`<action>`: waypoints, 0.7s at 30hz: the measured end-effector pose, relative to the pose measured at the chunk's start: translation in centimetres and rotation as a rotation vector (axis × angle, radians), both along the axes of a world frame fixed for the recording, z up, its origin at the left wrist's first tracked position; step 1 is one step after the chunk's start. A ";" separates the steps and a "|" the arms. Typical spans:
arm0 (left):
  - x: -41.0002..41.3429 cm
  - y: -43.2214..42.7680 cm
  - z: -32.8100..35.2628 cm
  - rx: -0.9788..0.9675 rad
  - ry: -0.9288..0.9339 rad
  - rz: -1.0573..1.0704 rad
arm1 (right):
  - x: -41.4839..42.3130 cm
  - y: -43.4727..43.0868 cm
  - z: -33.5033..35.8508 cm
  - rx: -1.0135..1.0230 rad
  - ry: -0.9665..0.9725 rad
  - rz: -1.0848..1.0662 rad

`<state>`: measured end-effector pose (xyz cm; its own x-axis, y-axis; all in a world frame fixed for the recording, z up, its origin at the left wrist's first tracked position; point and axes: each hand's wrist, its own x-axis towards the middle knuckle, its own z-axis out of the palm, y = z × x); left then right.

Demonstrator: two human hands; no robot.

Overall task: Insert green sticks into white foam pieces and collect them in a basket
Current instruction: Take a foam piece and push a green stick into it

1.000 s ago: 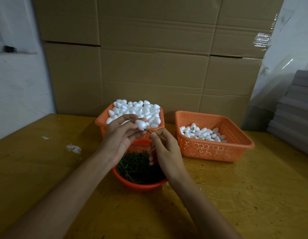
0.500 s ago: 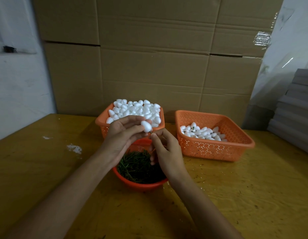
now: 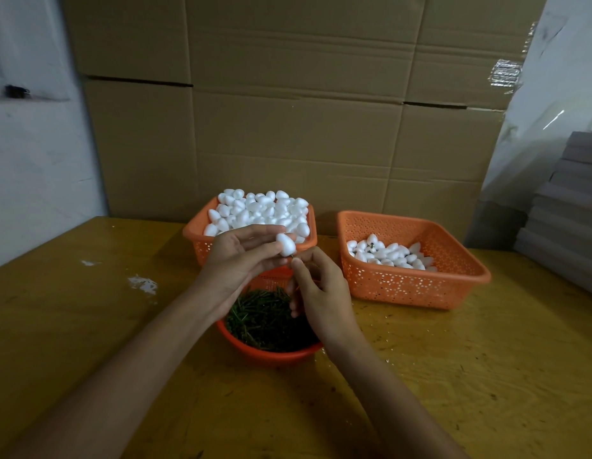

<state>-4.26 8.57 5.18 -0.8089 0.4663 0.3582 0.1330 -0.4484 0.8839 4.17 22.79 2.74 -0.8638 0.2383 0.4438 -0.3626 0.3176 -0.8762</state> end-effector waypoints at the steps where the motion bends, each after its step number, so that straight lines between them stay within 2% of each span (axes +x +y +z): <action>1: 0.0 0.0 -0.1 -0.003 0.001 -0.004 | 0.0 0.0 0.0 0.001 -0.001 -0.001; 6: 0.0 0.0 -0.1 -0.003 -0.017 -0.014 | -0.1 0.1 -0.1 0.017 -0.010 -0.008; 13: 0.0 0.1 -0.2 -0.133 0.042 0.039 | -0.6 -0.1 -0.5 0.083 -0.069 -0.045; 21: 0.1 -0.1 -0.1 -0.099 0.008 -0.003 | -0.7 0.0 -0.7 0.074 -0.067 -0.042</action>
<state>-4.20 8.47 5.03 -0.8049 0.5019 0.3168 0.1394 -0.3590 0.9229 3.43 22.80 2.06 -0.8820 0.2435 0.4035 -0.2892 0.3964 -0.8714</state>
